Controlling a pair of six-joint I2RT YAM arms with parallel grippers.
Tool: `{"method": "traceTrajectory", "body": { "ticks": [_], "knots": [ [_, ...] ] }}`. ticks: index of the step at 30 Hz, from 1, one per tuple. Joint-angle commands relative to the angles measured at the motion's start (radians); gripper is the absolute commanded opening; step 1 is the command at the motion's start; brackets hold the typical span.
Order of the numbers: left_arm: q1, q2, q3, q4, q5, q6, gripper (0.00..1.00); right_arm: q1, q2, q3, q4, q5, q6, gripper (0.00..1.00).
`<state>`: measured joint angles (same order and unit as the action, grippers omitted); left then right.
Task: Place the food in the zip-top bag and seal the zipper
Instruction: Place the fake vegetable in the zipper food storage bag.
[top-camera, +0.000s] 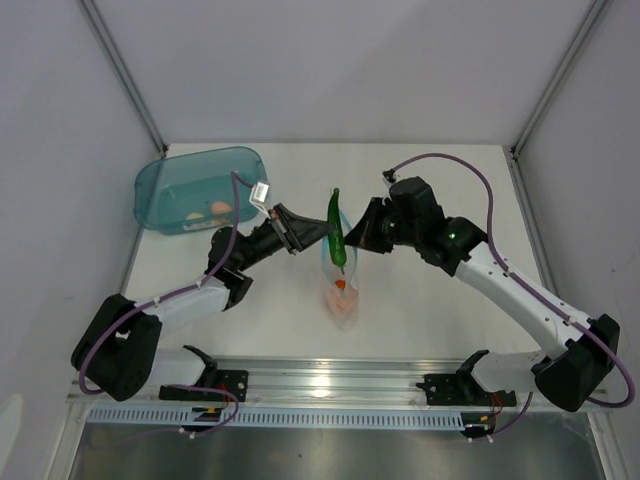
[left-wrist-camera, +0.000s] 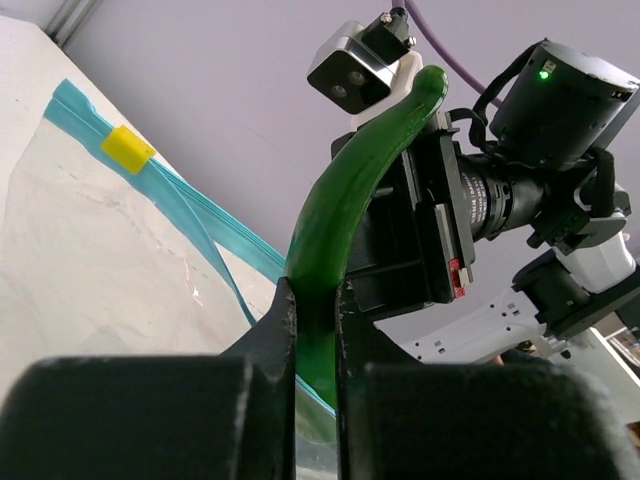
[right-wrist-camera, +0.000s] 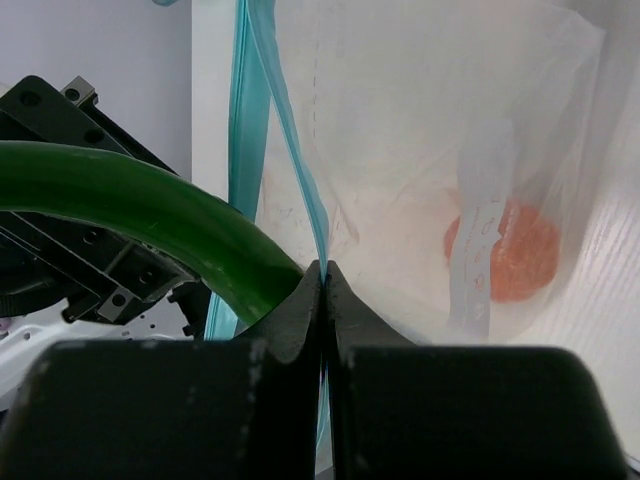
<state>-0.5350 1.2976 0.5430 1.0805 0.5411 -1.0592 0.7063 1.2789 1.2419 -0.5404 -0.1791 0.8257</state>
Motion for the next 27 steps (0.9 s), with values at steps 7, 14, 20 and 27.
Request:
{"method": "traceTrajectory", "body": {
  "ticks": [7, 14, 20, 27],
  "knots": [
    [-0.051, -0.119, 0.020, -0.193, -0.018, 0.244, 0.99, -0.007, -0.036, -0.009, 0.053, -0.026, 0.016, 0.00],
    [-0.054, -0.228, 0.069, -0.451, -0.113, 0.352, 0.99, -0.007, -0.036, -0.015, 0.028, 0.004, -0.013, 0.00],
    [-0.053, -0.273, 0.159, -0.704, -0.291, 0.353, 0.99, -0.010, -0.030, -0.016, 0.010, 0.027, -0.045, 0.00],
    [-0.051, -0.336, 0.182, -0.870, -0.649, 0.389, 0.99, -0.010, -0.029, -0.036, -0.007, 0.039, -0.080, 0.00]
  ]
}}
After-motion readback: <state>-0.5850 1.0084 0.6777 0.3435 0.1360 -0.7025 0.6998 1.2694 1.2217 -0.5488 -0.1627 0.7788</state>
